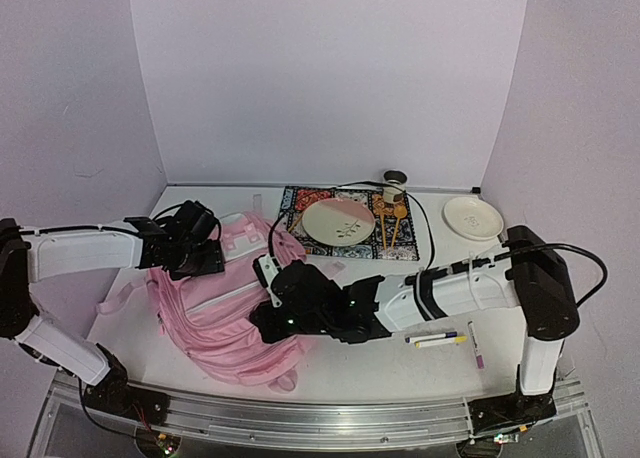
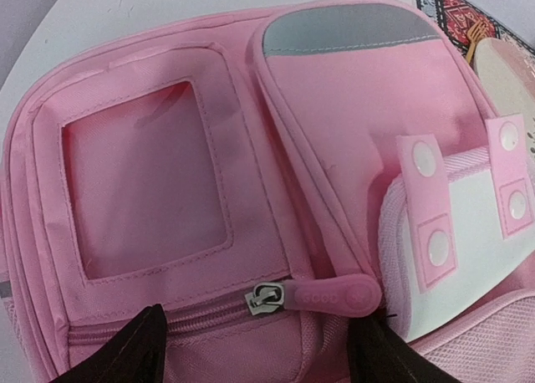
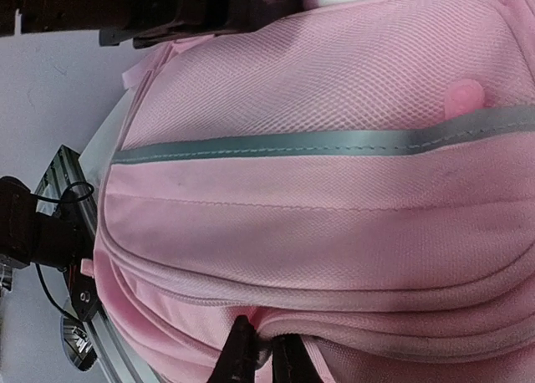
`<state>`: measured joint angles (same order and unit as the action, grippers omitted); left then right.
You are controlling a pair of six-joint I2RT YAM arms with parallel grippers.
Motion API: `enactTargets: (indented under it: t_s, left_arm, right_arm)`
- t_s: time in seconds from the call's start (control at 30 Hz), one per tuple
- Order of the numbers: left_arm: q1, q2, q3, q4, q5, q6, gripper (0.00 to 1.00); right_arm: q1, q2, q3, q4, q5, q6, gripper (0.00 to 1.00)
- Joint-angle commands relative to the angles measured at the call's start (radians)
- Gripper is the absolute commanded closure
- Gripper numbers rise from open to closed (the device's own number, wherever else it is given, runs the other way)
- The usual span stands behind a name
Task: Pack the student bag
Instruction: Rotate the student bag at the center of the board, then adjust the student bag at the center of the board.
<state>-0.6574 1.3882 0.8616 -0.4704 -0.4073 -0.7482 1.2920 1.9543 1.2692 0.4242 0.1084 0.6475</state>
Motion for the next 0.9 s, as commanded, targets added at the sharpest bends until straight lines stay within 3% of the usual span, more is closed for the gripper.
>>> enactTargets:
  t_s: [0.0,0.27,0.57,0.87]
  left_arm:
    - [0.019,0.071,0.096,0.214,0.044,0.077,0.25]
    - [0.021,-0.058,0.098,0.131,-0.035,0.149,0.21]
    - [0.011,-0.197,0.090,-0.008,0.054,0.139,0.17]
    - [-0.056,-0.251,0.038,-0.105,0.094,0.023,0.15]
  right_arm:
    - [0.106,0.023,0.083,-0.014,-0.288,-0.146,0.90]
    - [0.066,-0.135,0.005,-0.141,-0.253,-0.285,0.60]
    - [-0.146,-0.319,-0.091,-0.255,-0.314,-0.398,0.53]
    - [-0.322,-0.198,-0.008,-0.257,-0.313,-0.336,0.49]
